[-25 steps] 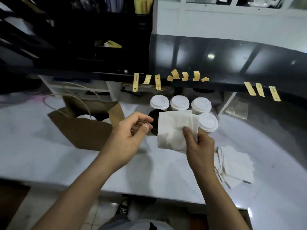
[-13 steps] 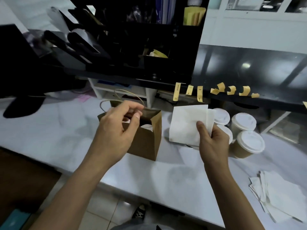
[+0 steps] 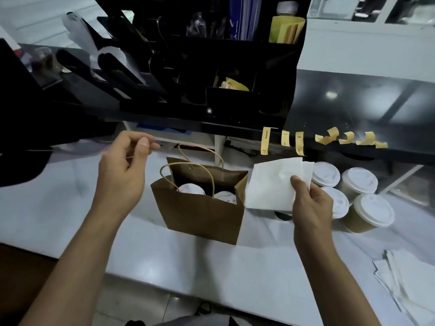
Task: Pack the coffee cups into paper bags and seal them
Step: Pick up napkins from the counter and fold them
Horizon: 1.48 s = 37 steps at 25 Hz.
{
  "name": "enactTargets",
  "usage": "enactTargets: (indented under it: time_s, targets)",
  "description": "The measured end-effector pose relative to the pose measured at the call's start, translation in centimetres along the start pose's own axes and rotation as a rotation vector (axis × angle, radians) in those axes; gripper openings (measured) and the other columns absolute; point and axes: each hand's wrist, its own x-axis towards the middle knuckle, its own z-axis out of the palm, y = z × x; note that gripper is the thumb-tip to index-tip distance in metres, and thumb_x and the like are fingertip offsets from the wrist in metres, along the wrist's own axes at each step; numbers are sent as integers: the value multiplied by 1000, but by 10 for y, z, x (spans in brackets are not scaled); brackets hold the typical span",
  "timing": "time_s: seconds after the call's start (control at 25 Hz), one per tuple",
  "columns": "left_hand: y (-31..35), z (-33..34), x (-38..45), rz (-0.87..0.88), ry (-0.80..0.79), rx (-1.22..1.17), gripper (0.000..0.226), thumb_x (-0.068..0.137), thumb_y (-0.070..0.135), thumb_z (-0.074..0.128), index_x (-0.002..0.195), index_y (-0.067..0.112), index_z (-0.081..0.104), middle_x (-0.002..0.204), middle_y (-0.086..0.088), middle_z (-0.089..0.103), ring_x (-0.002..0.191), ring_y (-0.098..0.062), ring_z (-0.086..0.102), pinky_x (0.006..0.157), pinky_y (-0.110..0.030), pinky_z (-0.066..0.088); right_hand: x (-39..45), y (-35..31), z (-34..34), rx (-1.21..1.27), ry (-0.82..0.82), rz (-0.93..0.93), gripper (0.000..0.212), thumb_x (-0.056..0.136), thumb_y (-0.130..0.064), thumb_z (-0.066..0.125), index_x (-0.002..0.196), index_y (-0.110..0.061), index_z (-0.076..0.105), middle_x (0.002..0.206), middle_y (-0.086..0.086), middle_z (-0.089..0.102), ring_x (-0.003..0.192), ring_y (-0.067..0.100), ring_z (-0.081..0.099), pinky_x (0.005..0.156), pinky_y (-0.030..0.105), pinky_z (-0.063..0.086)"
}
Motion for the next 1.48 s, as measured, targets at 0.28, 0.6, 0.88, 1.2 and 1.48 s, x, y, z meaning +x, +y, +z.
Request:
enactTargets:
  time_s: [0.28,0.6,0.88,1.2,1.48]
  targets:
    - [-47,18,22,-17,-363,143,10,92,32,69,94,41,69,95,23,69,102,-1,61,81,-23,47,-13,0,30,-83,42,-182,9,98,-23,67,95,-31,68,88,-19,76,84,1,72,62,21,59]
    - [-68,24,39,98,-696,360,49,73,61,79,117,48,61,149,12,45,146,1,7,122,-38,7,-25,-1,57,-188,179,-422,13,95,-19,70,89,-25,59,78,-7,68,73,9,65,65,23,53]
    - [-68,30,45,206,-849,395,104,57,85,66,147,50,29,159,15,32,150,-2,-5,124,-39,-7,-33,7,88,-591,-222,-624,24,87,-11,74,86,-29,57,80,-11,61,76,11,59,64,18,45]
    - [-73,25,37,172,-814,299,116,60,73,79,153,50,14,160,17,24,143,6,-10,122,-41,6,-11,-8,126,-1320,-874,-863,18,87,-11,67,96,-25,59,92,-7,61,84,18,58,70,37,50]
    - [-76,20,33,145,-816,303,114,60,76,75,152,52,13,161,17,23,150,-7,-9,122,-49,19,-6,7,146,-1631,-1026,-633,20,89,-13,71,96,-30,62,103,-7,66,95,17,67,79,34,58]
